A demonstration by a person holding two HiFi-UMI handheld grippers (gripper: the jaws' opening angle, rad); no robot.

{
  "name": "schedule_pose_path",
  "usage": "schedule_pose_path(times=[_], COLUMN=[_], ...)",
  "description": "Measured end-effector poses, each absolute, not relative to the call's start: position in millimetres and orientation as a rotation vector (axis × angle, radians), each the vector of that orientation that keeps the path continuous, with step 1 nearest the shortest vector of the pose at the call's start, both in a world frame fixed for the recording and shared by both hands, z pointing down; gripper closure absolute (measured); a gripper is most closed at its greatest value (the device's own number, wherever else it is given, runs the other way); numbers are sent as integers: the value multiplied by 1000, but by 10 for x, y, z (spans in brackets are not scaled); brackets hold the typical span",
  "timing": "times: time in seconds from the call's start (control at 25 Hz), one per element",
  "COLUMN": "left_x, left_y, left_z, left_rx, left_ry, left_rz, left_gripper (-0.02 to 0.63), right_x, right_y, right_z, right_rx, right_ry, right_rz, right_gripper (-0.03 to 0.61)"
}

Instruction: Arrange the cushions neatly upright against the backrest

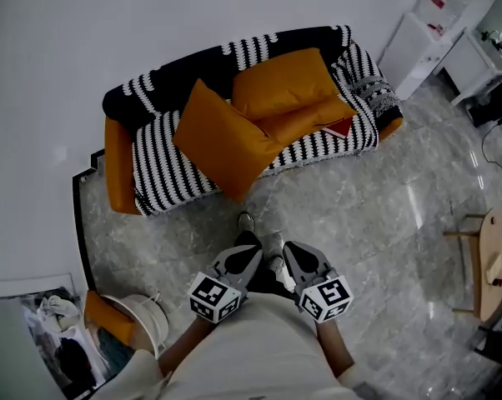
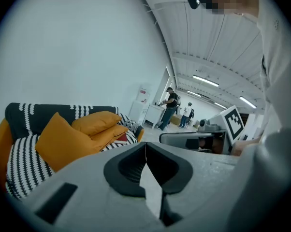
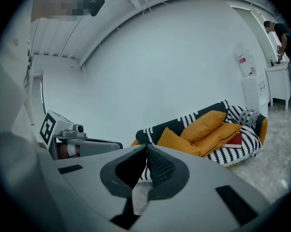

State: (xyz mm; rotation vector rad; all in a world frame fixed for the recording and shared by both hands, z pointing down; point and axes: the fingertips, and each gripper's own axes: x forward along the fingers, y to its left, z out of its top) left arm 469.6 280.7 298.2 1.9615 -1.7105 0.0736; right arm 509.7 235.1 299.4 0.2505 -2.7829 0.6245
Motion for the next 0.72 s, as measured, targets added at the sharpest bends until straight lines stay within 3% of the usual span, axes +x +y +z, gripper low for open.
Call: schedule_pose_path(times=[0.72], left_x=[3265], left_y=[1613], left_z=[2721], left_rx=[2118], left_ry=[-1642], left_rz=[-2], left_gripper=[601], right_x=[3792], right_y=[1247], right_z=[2806], right_rx=[440], right_ry=[-2773], right_rz=[541], right_gripper=[569])
